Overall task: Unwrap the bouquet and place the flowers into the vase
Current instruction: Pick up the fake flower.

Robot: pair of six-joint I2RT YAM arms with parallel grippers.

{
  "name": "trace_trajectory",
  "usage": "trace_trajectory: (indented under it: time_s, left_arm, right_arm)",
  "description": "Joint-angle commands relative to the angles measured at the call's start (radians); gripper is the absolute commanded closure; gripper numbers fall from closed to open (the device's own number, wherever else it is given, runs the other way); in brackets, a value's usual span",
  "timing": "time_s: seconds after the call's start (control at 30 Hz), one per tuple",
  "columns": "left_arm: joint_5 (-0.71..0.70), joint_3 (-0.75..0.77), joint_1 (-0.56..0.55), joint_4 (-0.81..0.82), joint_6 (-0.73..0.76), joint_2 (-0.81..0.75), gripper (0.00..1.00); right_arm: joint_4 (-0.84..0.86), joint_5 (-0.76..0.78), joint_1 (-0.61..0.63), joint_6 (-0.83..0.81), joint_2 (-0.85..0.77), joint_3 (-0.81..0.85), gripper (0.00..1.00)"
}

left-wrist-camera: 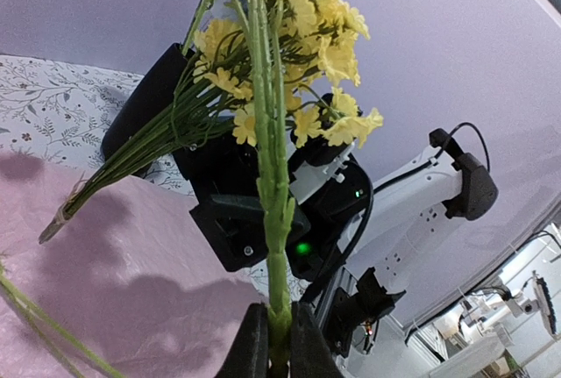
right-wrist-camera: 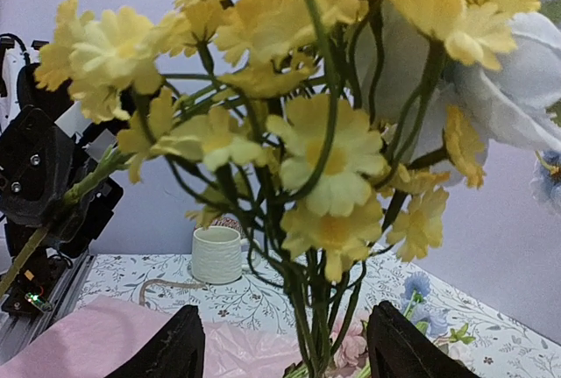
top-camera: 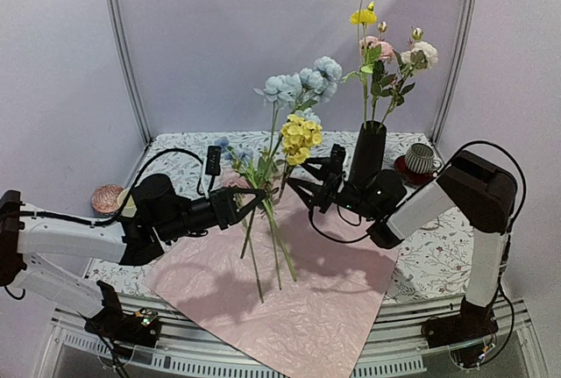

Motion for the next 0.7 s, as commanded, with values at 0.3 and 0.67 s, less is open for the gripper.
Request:
trace_trajectory:
  time_s: [0.3,0.67]
  left_arm:
    - [0.046,0.036,0.006,0.022,-0.021,-0.063,0.94]
    - [0.049,0.04,0.007,0.013,-0.028,-0.069,0.94]
  right_arm:
    - [-0.035,-0.035,-0.003,-0.002,0.072,0.118,0.47]
    - [-0.076,-0.061,-0.001,0.027,0.058,0.157,0.8]
